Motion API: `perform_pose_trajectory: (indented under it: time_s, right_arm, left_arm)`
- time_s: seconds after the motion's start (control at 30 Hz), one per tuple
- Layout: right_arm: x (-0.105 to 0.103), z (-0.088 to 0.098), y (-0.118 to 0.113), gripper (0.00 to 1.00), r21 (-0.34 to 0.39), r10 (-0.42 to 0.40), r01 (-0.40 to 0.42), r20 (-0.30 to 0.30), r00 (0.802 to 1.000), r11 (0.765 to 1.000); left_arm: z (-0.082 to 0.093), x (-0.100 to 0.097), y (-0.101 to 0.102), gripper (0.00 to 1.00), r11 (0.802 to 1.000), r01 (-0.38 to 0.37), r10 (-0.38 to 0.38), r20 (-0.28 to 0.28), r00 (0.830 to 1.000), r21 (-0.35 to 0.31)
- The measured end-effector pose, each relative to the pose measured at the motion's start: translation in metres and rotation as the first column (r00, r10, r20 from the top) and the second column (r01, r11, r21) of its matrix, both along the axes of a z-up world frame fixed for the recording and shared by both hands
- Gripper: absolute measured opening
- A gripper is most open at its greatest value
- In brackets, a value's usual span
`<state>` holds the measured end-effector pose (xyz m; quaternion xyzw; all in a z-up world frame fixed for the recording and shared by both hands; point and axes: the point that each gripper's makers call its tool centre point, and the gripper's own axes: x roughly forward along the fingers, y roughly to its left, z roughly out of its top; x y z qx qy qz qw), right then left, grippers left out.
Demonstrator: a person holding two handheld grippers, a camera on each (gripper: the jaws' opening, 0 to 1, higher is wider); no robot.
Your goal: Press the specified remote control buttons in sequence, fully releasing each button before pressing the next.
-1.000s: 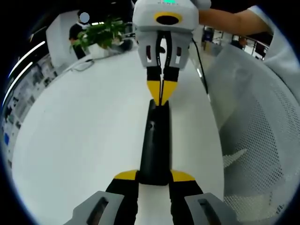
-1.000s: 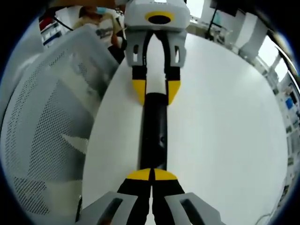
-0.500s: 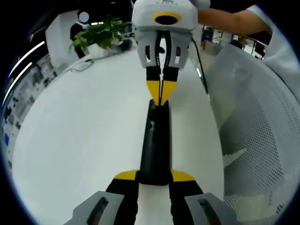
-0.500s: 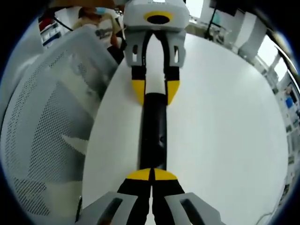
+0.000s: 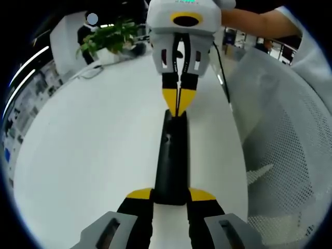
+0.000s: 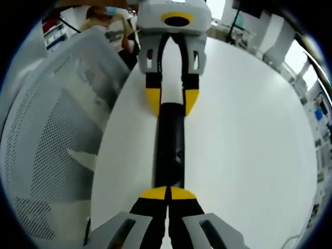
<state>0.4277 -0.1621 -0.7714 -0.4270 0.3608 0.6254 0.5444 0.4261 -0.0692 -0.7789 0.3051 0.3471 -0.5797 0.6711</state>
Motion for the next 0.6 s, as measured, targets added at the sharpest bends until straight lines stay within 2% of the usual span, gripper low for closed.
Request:
perform_pose_trajectory:
  time_s: [0.3, 0.6]
  right_arm:
    - [-0.001, 0.002, 0.000, 0.00, 0.006, -0.002, 0.002, 0.009, 1.000, 1.000]
    - [0.000, 0.024, 0.009, 0.00, 0.039, 0.002, -0.004, 0.040, 0.999, 0.999]
  left_arm:
    - [0.000, -0.001, 0.000, 0.23, 1.000, 0.003, -0.003, 0.003, 1.000, 0.006]
    - [0.000, -0.001, 0.000, 0.23, 1.000, 0.000, 0.000, 0.009, 1.000, 0.007]
